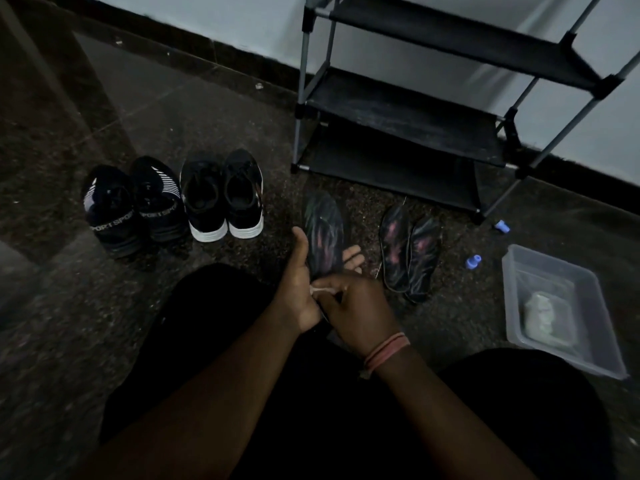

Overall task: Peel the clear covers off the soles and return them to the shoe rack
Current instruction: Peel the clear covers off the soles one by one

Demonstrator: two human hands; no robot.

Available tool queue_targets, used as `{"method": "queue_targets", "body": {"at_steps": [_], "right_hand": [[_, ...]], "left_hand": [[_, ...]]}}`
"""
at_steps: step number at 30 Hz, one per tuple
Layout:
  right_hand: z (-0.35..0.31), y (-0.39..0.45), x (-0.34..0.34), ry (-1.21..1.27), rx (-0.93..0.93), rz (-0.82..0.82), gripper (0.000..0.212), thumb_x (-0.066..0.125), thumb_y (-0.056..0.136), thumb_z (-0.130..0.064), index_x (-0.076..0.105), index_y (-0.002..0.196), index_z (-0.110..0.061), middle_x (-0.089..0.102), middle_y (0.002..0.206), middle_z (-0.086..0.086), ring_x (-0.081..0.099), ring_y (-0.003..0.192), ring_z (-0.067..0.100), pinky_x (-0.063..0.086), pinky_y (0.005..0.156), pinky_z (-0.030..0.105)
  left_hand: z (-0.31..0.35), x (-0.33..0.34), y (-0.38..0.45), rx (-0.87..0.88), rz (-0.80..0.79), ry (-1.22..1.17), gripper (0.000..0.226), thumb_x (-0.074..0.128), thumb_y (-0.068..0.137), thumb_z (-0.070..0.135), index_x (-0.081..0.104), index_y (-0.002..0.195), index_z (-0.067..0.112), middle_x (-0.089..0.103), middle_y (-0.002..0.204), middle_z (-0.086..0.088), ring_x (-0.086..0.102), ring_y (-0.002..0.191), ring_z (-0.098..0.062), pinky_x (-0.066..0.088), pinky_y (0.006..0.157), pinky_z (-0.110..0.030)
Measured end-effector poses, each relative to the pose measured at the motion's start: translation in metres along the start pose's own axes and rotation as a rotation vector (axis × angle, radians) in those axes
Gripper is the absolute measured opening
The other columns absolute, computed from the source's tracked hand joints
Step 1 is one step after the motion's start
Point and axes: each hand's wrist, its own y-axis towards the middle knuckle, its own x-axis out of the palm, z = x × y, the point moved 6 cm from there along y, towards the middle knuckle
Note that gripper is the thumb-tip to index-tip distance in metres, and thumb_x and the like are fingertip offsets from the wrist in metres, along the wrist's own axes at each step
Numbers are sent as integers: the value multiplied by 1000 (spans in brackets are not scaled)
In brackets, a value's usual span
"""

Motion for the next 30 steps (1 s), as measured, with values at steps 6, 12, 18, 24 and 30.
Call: {"method": "queue_targets", "body": {"at_steps": [6,12,18,24,30], "right_hand": [[10,35,-9,-360,-86,36,18,54,84,-11,72,82,-12,67,82,12,64,77,28,51,65,34],[27,73,-24,-336,-176,63,13,62,85,-5,69,91,-14,66,88,7,62,83,23,51,74,38],[61,99,-38,4,-62,103,25,68,86,-3,74,104,-20,72,104,-12,64,98,-3,43,89,4],[81,113,-5,-96,-201,-94,20,66,85,-5,75,102,-12,71,112,1,63,106,12,50,97,32],[93,119,1,-99,-89,-63,18,60,85,-4,68,95,-16,64,95,3,61,87,17,51,78,39]], "left_hand": [[-3,-1,12,-49,18,83,88,35,93,78,54,146,10,56,147,-15,52,138,-29,39,116,-46],[27,12,41,-45,-64,29,71,40,101,60,56,142,3,54,148,-16,53,137,-29,33,120,-47],[53,17,91,-14,-131,-121,80,55,95,63,41,153,10,57,126,-16,49,135,-38,33,120,-53],[50,-18,144,-11,27,-224,100,42,82,88,61,138,8,66,116,-14,64,122,-39,40,113,-59],[39,-8,149,-50,15,-142,81,47,93,72,53,143,9,62,140,-17,59,130,-32,49,101,-48]]}}
